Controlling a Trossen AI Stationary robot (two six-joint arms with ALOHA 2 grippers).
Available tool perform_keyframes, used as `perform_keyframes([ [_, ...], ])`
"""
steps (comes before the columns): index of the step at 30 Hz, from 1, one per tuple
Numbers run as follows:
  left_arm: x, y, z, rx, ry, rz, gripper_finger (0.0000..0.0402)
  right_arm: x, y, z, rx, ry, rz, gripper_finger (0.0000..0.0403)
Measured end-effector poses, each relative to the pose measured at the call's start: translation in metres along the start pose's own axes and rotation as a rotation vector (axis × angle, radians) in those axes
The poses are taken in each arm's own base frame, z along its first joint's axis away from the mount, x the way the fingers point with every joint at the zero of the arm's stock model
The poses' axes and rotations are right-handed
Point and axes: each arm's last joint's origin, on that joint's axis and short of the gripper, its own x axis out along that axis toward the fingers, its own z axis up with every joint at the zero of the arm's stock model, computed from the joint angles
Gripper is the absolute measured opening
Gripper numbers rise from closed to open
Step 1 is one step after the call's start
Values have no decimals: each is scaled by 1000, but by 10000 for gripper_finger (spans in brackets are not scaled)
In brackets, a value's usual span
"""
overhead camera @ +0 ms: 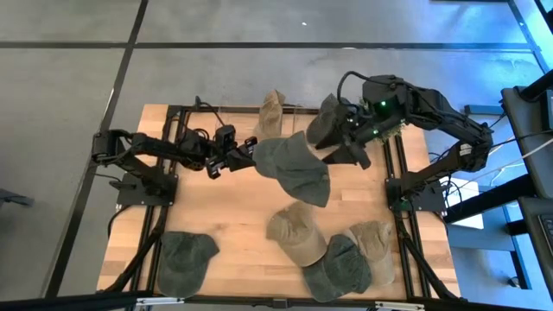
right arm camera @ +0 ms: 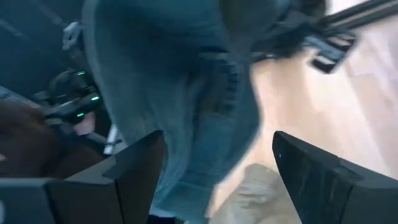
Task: Pick & Place hat
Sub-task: Put the black cap into the right transparent bin
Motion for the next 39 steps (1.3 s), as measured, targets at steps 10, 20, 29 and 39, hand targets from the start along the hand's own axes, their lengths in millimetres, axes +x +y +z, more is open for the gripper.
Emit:
perform_keyframes([
  [10, -9, 6, 12, 42, -18, 25, 8, 5, 15, -5, -27, 57, 133, 300],
  [20, -11, 8, 15, 50, -39, 45, 8, 15, 22, -6, -79, -24, -40, 300],
  [29, -12, 9, 17, 69, -82, 76, 8, 16, 27, -6, -58, -35, -21, 254],
  [39, -11, 9, 16, 89, -84, 77, 8, 16, 26, -7, -56, -39, -62, 136],
])
